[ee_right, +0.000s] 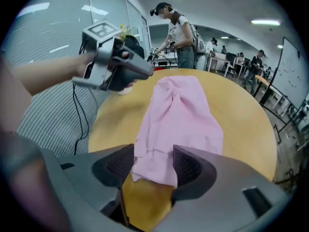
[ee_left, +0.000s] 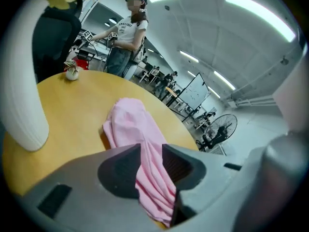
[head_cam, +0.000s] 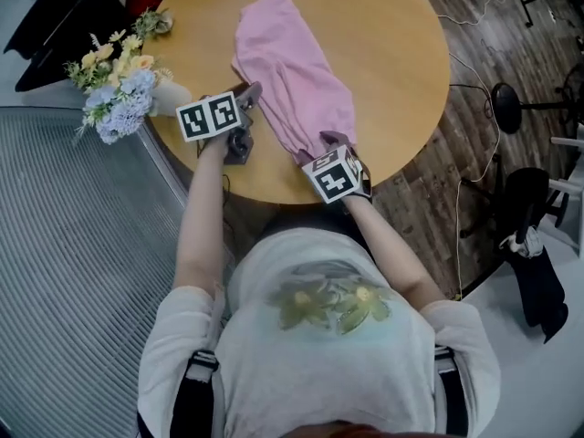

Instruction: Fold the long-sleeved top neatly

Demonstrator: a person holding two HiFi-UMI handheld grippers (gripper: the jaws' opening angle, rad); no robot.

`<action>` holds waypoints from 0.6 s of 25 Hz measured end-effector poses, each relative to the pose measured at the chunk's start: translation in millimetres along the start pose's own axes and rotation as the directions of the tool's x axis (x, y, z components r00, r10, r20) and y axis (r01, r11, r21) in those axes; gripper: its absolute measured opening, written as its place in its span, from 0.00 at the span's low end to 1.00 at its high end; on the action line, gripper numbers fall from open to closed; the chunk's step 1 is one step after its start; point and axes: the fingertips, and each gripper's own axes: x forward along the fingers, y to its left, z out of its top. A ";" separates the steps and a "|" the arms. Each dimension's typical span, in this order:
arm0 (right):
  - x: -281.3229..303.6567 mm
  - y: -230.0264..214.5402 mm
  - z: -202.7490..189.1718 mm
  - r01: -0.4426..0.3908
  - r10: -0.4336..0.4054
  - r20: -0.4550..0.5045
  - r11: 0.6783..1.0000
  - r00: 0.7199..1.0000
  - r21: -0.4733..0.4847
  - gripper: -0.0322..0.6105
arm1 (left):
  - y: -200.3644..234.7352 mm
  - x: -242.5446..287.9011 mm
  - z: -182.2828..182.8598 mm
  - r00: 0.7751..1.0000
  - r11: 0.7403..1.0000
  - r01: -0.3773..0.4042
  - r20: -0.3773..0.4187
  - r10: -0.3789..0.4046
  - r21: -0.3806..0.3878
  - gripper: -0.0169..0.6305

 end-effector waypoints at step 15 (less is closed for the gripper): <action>-0.4 -10.4 -21.5 -0.148 0.156 -0.042 0.979 0.987 0.142 0.16 | 44.8 106.8 50.0 0.862 0.933 -0.330 -0.448 0.235 -0.145 0.32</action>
